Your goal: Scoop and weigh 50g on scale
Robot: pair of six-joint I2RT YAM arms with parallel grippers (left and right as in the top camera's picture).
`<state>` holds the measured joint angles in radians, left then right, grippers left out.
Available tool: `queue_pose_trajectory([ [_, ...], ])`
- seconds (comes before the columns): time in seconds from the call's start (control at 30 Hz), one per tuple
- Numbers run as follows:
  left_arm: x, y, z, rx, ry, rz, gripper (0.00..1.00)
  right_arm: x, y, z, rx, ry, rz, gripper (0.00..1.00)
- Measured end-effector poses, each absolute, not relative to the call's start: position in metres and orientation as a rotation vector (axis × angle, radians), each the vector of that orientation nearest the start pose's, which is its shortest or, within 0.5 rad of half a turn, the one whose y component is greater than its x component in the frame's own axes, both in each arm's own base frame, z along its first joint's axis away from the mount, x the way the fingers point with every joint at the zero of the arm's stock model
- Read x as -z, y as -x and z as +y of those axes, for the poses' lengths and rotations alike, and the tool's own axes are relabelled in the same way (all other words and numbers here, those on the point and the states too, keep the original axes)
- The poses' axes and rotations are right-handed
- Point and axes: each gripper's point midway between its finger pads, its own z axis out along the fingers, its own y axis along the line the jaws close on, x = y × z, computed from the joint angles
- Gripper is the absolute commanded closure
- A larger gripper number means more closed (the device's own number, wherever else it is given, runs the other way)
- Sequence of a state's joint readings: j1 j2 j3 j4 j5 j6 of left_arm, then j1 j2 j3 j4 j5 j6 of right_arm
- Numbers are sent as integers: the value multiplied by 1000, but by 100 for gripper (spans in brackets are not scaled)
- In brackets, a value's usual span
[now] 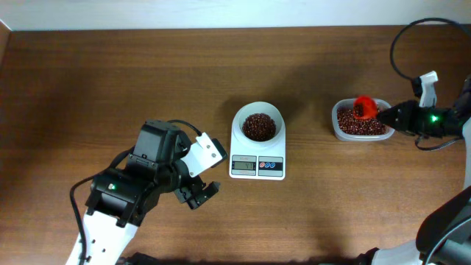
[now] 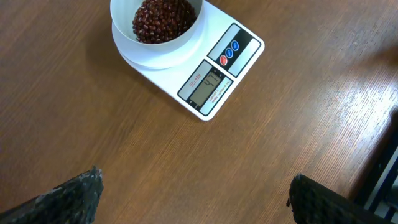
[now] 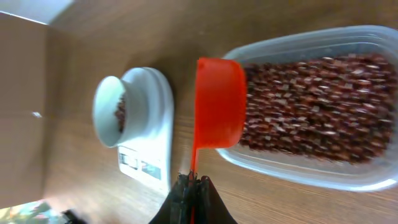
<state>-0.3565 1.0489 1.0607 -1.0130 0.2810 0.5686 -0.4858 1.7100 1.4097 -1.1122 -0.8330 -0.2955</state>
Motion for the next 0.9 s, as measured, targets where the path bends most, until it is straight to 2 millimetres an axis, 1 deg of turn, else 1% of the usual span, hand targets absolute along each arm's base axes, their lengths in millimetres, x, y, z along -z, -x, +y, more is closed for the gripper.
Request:
queue_pose_trajectory([
  [0.03, -204, -229, -136, 278, -1225, 2221, 1, -176, -359, -41, -987, -144, 2499, 96],
  [0.07, -204, -229, -136, 278, -1225, 2221, 1, -180, -361, -33, -1031, -125, 2477, 96],
  [0.13, -204, -229, -136, 278, -1225, 2221, 1, -187, -363, -7, -1108, -49, 2458, 96],
  [0.17, -204, -229, -136, 278, -1225, 2221, 1, -188, -363, 9, -1134, 4, 2463, 96],
  [0.23, -204, -228, -136, 278, -1225, 2221, 1, -190, -362, 52, -1195, 145, 2473, 96],
  [0.27, -204, -229, -136, 278, -1225, 2221, 1, -191, -361, 65, -1210, 189, 2476, 96],
  [0.33, -204, -228, -136, 278, -1225, 2221, 1, -193, -359, 99, -1239, 307, 2473, 96],
  [0.37, -204, -228, -136, 278, -1225, 2221, 1, -193, -358, 111, -1242, 358, 2464, 96],
  [0.43, -204, -229, -136, 278, -1225, 2221, 1, -194, -357, 128, -1249, 423, 2453, 96],
  [0.57, -204, -229, -136, 278, -1225, 2221, 1, -186, -353, 157, -1166, 570, 2473, 96],
  [0.7, -204, -229, -136, 278, -1225, 2221, 1, -174, -356, 161, -1031, 630, 2514, 96],
  [0.77, -204, -228, -136, 278, -1225, 2221, 1, -173, -358, 168, -991, 679, 2494, 96],
  [0.87, -204, -229, -136, 278, -1225, 2221, 1, -165, -354, 179, -887, 818, 2486, 96],
  [0.9, -204, -229, -136, 278, -1225, 2221, 1, -164, -355, 180, -859, 840, 2480, 96],
])
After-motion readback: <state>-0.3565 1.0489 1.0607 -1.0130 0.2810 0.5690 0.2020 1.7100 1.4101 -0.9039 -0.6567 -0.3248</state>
